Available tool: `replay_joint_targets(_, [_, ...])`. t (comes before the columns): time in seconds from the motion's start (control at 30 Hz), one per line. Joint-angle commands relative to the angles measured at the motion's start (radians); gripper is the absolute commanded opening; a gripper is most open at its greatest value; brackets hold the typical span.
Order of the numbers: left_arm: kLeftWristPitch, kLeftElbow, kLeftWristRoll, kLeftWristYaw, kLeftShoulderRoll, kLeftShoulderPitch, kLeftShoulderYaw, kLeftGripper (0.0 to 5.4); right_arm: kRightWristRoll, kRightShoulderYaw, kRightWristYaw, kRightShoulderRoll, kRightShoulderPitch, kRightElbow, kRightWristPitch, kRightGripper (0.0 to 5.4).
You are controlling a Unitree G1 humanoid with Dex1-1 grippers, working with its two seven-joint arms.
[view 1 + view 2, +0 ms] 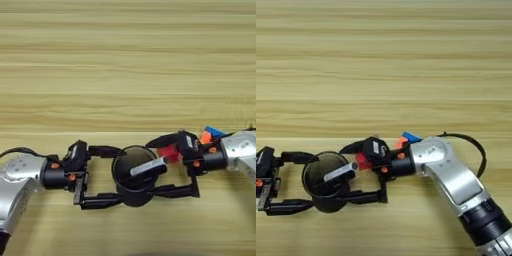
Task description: Move the objects on the table
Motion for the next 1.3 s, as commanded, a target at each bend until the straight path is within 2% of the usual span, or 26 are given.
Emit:
replay_joint_targets(0.03, [0.007,0.007,0.018,-0.003,-0.007,-0.037,-0.021,5.40,0.014,-0.028,-0.008,-0.030,0.022,-0.036,0.020,5.38])
replay_joint_targets(0.47, [-0.005,0.041,0.034,-0.016,-0.032,-0.125,-0.047,5.40,0.025,-0.063,-0.037,-0.065,0.102,-0.105,0.036,5.38])
replay_joint_targets(0.83, [-0.003,0.068,0.037,-0.047,-0.037,-0.185,-0.062,5.40,0.021,-0.066,-0.068,-0.062,0.112,-0.123,0.047,5.38])
replay_joint_targets(1.1, [-0.005,0.077,0.039,-0.050,-0.042,-0.192,-0.070,5.40,0.029,-0.068,-0.085,-0.053,0.099,-0.124,0.048,5.38])
replay_joint_targets(1.3, [-0.011,0.085,0.044,-0.042,-0.049,-0.184,-0.073,5.40,-0.021,-0.039,-0.087,-0.066,0.086,-0.111,0.031,5.38])
